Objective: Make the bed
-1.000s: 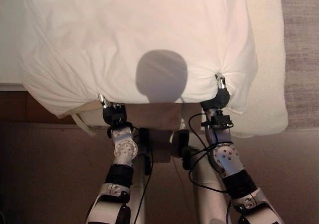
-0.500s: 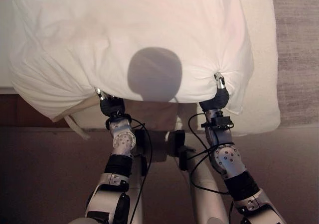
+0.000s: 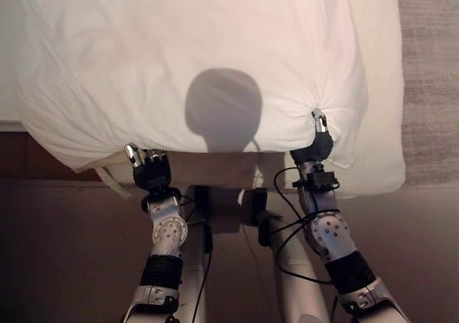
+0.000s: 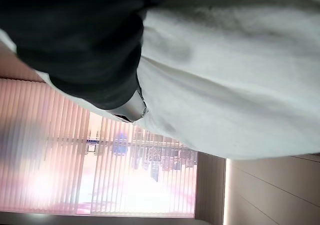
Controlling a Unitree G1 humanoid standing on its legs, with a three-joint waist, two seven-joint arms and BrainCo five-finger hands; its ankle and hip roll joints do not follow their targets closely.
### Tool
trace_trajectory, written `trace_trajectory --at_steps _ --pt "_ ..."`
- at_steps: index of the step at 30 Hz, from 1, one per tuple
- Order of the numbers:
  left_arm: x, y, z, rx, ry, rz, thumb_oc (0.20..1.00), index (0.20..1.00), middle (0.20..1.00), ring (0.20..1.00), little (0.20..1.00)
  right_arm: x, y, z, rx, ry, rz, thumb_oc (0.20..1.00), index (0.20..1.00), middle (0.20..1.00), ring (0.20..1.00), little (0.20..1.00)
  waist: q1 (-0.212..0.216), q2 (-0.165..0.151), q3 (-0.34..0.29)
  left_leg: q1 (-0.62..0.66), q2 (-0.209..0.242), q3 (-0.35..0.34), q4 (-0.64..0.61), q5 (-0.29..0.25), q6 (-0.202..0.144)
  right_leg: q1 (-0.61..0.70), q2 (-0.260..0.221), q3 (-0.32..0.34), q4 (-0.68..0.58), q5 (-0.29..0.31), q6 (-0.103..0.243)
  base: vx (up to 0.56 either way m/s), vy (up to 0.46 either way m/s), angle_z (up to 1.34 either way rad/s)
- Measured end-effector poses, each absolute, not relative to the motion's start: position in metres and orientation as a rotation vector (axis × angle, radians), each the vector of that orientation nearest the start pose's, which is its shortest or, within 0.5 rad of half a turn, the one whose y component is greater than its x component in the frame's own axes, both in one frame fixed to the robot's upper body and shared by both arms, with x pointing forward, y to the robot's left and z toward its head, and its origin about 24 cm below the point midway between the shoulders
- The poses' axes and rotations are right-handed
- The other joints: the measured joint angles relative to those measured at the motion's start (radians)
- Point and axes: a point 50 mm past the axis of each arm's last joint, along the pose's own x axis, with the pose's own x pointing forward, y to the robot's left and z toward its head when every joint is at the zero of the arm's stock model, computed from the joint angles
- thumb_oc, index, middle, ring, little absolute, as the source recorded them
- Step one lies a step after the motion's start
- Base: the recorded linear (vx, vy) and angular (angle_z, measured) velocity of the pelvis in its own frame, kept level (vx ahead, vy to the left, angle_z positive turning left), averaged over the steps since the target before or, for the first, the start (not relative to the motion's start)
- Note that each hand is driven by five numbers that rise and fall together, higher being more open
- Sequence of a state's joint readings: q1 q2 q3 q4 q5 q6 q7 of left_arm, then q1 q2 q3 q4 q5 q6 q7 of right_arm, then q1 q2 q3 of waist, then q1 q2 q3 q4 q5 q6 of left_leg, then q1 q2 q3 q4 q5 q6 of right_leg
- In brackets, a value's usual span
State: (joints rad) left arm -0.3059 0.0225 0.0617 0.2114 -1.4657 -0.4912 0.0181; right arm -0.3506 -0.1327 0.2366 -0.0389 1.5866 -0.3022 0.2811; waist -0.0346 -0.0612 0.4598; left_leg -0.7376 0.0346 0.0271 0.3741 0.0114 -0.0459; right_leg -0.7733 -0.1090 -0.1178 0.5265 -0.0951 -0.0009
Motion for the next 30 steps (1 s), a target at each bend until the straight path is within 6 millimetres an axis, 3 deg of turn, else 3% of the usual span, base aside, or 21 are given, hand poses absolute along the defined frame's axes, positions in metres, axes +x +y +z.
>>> trace_trajectory --at_steps 3,8,14,21,30 --pt "0.299 0.19 0.082 -1.445 -0.466 0.264 1.0 1.0 1.0 1.0 1.0 0.294 -0.116 0.152 1.417 -0.486 0.53 0.2 0.2 0.2 0.2 0.2 0.0 0.0 0.0 0.0 -0.001 0.0 0.0 0.001 0.001 0.001 -0.001 0.0 0.0 0.0 0.0 0.0 0.0 0.0" --pt "0.297 0.186 0.113 -1.455 -0.581 0.12 1.0 1.0 1.0 1.0 1.0 0.294 -0.116 0.15 1.417 -0.482 0.525 0.2 0.2 0.2 0.2 0.2 0.002 0.002 0.001 0.007 -0.001 -0.001 0.0 0.001 0.001 0.006 -0.001 0.0 0.002 0.0 0.0 0.0 0.0 0.0" --pt "0.303 0.181 0.131 -1.443 -0.617 0.054 1.0 1.0 1.0 1.0 1.0 0.294 -0.116 0.151 1.417 -0.483 0.527 0.2 0.2 0.2 0.2 0.2 0.0 0.003 0.002 0.012 -0.002 0.0 0.001 0.001 0.001 0.01 -0.002 0.0 0.002 0.0 0.0 0.0 0.0 0.0" --pt "0.312 0.181 0.15 -1.377 -0.583 0.13 1.0 1.0 1.0 1.0 1.0 0.295 -0.113 0.156 1.415 -0.484 0.549 0.2 0.2 0.2 0.2 0.2 -0.003 0.003 0.002 0.012 -0.001 0.002 0.003 0.001 0.001 0.01 -0.002 0.001 0.003 0.0 0.0 0.0 0.0 0.0" --pt "0.319 0.184 0.158 -1.288 -0.476 0.242 1.0 1.0 1.0 1.0 1.0 0.297 -0.112 0.156 1.419 -0.45 0.521 0.2 0.2 0.2 0.2 0.2 -0.003 0.007 0.004 0.013 -0.001 0.004 0.005 0.001 0.001 0.009 -0.002 0.002 0.006 0.0 0.0 0.0 0.0 0.0"
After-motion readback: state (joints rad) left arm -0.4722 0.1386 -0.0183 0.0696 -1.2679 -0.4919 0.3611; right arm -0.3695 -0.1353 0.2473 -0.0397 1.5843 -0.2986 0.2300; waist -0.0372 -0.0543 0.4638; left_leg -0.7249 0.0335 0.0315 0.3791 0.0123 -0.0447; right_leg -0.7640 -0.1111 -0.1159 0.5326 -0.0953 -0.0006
